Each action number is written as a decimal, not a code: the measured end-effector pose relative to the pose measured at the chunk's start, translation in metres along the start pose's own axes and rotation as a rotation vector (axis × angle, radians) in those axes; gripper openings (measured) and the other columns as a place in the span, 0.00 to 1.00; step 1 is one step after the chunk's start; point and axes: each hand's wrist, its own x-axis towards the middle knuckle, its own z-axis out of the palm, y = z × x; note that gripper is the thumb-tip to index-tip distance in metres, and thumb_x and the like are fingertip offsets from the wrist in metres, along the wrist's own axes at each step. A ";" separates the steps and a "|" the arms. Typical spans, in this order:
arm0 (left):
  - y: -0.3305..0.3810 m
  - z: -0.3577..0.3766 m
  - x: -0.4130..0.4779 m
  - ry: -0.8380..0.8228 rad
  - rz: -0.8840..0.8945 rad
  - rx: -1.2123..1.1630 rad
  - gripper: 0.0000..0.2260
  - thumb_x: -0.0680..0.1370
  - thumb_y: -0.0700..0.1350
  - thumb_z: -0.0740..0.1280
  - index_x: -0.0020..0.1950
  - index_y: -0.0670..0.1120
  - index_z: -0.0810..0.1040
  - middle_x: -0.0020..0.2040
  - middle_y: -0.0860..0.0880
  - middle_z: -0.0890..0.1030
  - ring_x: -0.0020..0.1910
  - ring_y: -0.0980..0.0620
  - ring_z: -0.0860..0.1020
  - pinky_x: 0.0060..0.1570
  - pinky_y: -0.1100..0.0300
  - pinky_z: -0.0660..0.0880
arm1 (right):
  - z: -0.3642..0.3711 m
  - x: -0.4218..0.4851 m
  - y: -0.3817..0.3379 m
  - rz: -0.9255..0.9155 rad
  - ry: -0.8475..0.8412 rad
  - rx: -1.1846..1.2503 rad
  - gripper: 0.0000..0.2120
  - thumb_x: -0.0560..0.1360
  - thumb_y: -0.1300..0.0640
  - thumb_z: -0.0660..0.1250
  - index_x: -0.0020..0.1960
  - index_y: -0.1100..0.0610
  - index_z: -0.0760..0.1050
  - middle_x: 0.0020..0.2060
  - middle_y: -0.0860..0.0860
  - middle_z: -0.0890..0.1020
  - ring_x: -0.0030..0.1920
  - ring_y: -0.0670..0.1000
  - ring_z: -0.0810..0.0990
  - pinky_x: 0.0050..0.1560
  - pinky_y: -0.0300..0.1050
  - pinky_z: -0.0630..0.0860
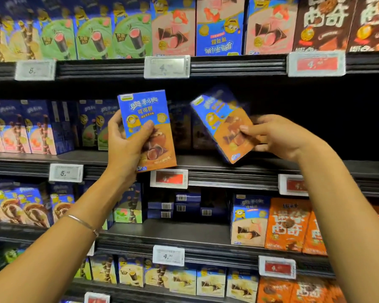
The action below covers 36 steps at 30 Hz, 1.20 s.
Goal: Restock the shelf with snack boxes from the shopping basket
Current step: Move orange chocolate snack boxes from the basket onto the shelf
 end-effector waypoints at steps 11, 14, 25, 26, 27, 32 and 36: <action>0.005 0.043 0.008 -0.011 -0.115 -0.043 0.31 0.78 0.45 0.77 0.75 0.42 0.65 0.52 0.52 0.87 0.49 0.50 0.88 0.50 0.50 0.85 | -0.019 0.030 0.041 0.096 0.450 -0.792 0.09 0.77 0.57 0.69 0.51 0.62 0.77 0.54 0.62 0.81 0.49 0.59 0.77 0.46 0.46 0.71; 0.005 0.050 0.008 -0.002 -0.145 -0.040 0.31 0.78 0.45 0.77 0.75 0.40 0.65 0.50 0.53 0.87 0.47 0.51 0.88 0.47 0.51 0.86 | -0.010 0.044 0.039 0.121 0.362 -0.984 0.09 0.79 0.58 0.63 0.51 0.64 0.77 0.53 0.64 0.81 0.44 0.59 0.76 0.42 0.45 0.70; 0.002 0.060 0.007 -0.028 -0.213 -0.040 0.35 0.77 0.49 0.78 0.77 0.44 0.63 0.57 0.47 0.86 0.51 0.47 0.88 0.53 0.43 0.85 | 0.006 0.083 0.034 0.214 0.375 -0.953 0.30 0.79 0.58 0.67 0.77 0.64 0.62 0.72 0.64 0.69 0.69 0.65 0.73 0.66 0.55 0.74; 0.002 0.060 0.007 -0.026 -0.217 -0.041 0.37 0.77 0.50 0.78 0.78 0.44 0.62 0.58 0.46 0.86 0.52 0.47 0.88 0.54 0.42 0.85 | 0.006 0.085 0.034 0.221 0.379 -0.949 0.30 0.79 0.59 0.68 0.77 0.64 0.61 0.72 0.64 0.69 0.69 0.65 0.72 0.66 0.55 0.74; 0.002 0.060 0.007 -0.026 -0.219 -0.042 0.38 0.77 0.50 0.78 0.79 0.44 0.61 0.59 0.46 0.85 0.52 0.47 0.88 0.55 0.42 0.85 | 0.006 0.086 0.035 0.226 0.379 -0.951 0.30 0.79 0.59 0.68 0.77 0.64 0.61 0.72 0.64 0.69 0.69 0.65 0.72 0.66 0.56 0.74; 0.003 0.059 0.008 -0.030 -0.222 -0.071 0.32 0.77 0.49 0.78 0.75 0.43 0.65 0.53 0.50 0.87 0.49 0.49 0.89 0.47 0.48 0.87 | 0.007 0.091 0.038 0.234 0.365 -0.983 0.30 0.80 0.55 0.66 0.78 0.64 0.61 0.73 0.64 0.68 0.70 0.66 0.71 0.69 0.57 0.73; 0.008 0.056 0.011 -0.016 -0.213 -0.103 0.30 0.78 0.49 0.77 0.73 0.42 0.67 0.50 0.52 0.87 0.48 0.50 0.89 0.43 0.52 0.86 | 0.006 0.083 0.030 0.260 0.371 -0.948 0.31 0.80 0.55 0.65 0.78 0.62 0.60 0.73 0.63 0.69 0.69 0.65 0.73 0.67 0.56 0.74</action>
